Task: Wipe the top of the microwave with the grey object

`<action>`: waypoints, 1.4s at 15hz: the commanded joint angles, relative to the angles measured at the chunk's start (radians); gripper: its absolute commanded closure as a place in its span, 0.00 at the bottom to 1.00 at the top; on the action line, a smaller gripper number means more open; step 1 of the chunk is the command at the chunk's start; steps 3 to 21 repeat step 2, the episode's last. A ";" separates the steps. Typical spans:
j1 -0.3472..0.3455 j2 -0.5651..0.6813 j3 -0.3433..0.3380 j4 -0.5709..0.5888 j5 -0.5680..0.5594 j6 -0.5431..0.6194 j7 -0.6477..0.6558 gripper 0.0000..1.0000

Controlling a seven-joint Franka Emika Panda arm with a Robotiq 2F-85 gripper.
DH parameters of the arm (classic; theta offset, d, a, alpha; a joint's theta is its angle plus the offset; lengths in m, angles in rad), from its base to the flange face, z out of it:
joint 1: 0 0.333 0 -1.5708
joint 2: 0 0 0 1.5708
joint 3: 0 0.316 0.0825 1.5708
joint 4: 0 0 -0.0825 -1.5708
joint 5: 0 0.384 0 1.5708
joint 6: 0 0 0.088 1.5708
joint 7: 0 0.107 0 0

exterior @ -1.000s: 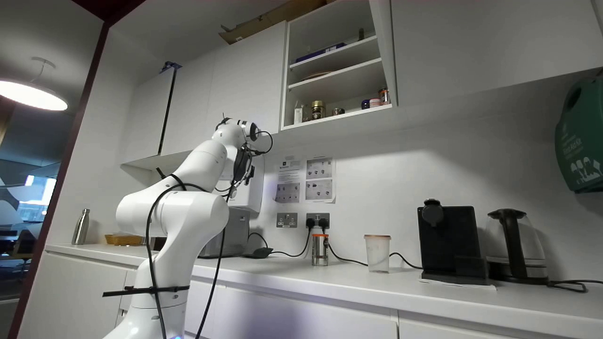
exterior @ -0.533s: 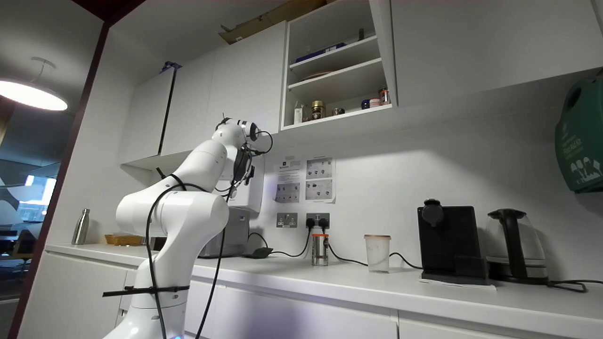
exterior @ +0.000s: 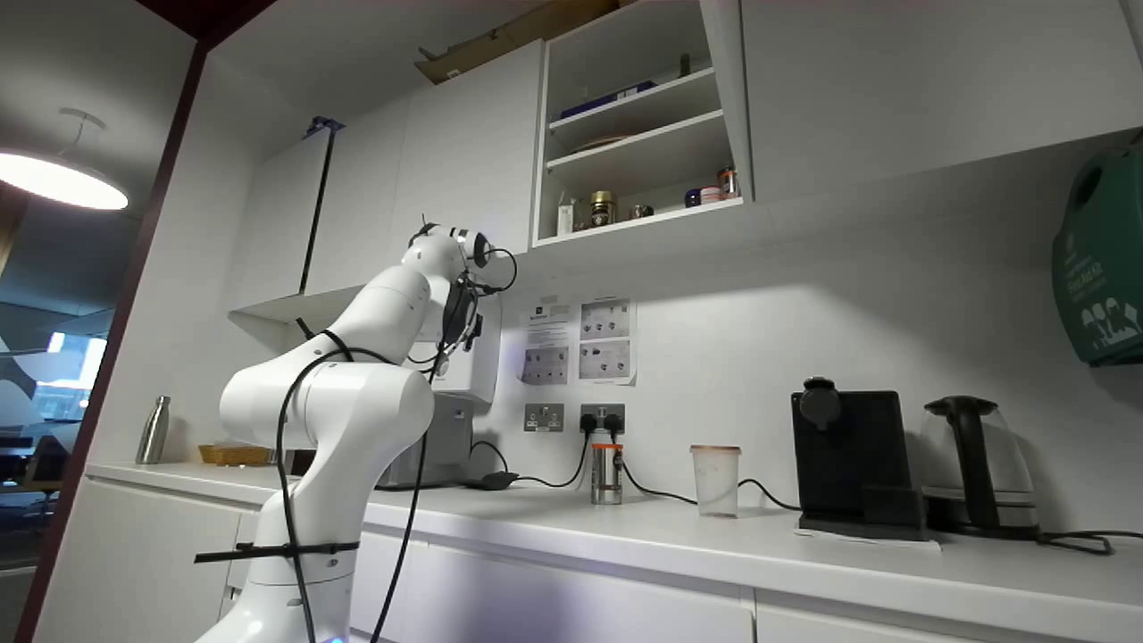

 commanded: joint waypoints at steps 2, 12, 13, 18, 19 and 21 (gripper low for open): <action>-0.002 -0.014 0.001 -0.024 0.000 0.010 -0.001 0.05; -0.002 -0.014 0.001 -0.024 0.000 0.010 -0.001 0.05; -0.002 -0.014 0.001 -0.024 0.000 0.010 -0.001 0.05; -0.002 -0.014 0.001 -0.024 0.000 0.010 -0.001 0.05; -0.002 -0.014 0.001 -0.024 0.000 0.010 -0.001 0.05; -0.002 -0.014 0.001 -0.024 0.000 0.010 -0.001 0.05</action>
